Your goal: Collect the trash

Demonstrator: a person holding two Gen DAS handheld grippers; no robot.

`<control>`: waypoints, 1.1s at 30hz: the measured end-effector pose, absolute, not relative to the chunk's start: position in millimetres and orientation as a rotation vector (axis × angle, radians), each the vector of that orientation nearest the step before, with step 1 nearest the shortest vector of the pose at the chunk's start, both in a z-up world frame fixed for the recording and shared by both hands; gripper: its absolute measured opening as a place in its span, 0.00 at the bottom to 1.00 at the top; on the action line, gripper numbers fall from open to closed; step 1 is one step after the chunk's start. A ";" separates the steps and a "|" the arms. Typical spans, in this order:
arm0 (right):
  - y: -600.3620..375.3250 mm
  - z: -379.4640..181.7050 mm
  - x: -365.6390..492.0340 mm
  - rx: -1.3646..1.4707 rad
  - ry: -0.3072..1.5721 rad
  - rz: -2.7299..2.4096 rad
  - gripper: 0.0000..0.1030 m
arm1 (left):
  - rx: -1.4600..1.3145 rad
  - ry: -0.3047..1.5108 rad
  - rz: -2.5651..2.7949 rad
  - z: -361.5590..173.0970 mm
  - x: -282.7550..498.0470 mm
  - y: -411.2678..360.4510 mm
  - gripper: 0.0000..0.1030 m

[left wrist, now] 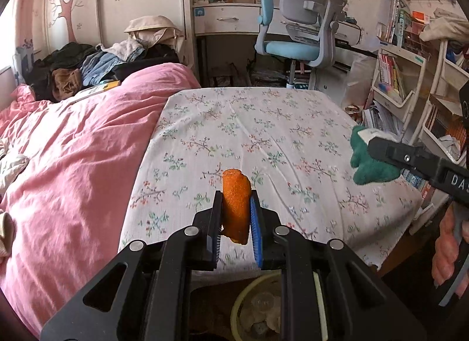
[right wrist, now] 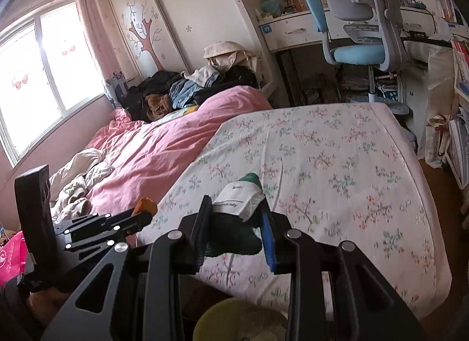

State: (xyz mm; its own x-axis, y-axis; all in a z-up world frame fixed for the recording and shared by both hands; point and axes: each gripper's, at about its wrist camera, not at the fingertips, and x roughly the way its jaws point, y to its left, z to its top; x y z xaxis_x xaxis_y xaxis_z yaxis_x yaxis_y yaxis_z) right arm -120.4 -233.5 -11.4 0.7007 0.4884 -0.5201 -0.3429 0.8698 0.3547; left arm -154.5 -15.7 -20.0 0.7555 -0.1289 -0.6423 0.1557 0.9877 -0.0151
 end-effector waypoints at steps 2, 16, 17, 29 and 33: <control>-232.2 -16.2 -129.2 0.239 0.666 0.475 0.31 | 0.041 0.702 -0.157 -20.9 -160.1 -16.7 0.17; -203.3 -73.6 -173.6 0.167 0.969 0.482 0.50 | -0.080 1.026 -0.212 -84.1 -199.8 -21.4 0.49; -207.9 -70.0 -174.0 0.181 0.951 0.459 0.54 | -0.079 0.998 -0.189 -79.9 -201.1 -18.7 0.58; -238.9 -38.4 -201.2 0.165 0.627 0.156 0.90 | -0.005 0.628 0.014 -33.8 -218.0 -5.9 0.93; -247.0 -39.2 -198.9 0.160 0.624 0.147 0.90 | -0.083 0.550 -0.005 -23.1 -225.9 3.8 0.93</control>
State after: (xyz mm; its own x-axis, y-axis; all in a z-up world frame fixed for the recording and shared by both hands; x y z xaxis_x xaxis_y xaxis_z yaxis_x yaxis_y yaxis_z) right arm -198.9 -247.0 -39.2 0.8020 0.1844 -0.5682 -0.0880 0.9773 0.1929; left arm -225.9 3.8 -23.1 0.8525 -0.0275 -0.5220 -0.0172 0.9966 -0.0805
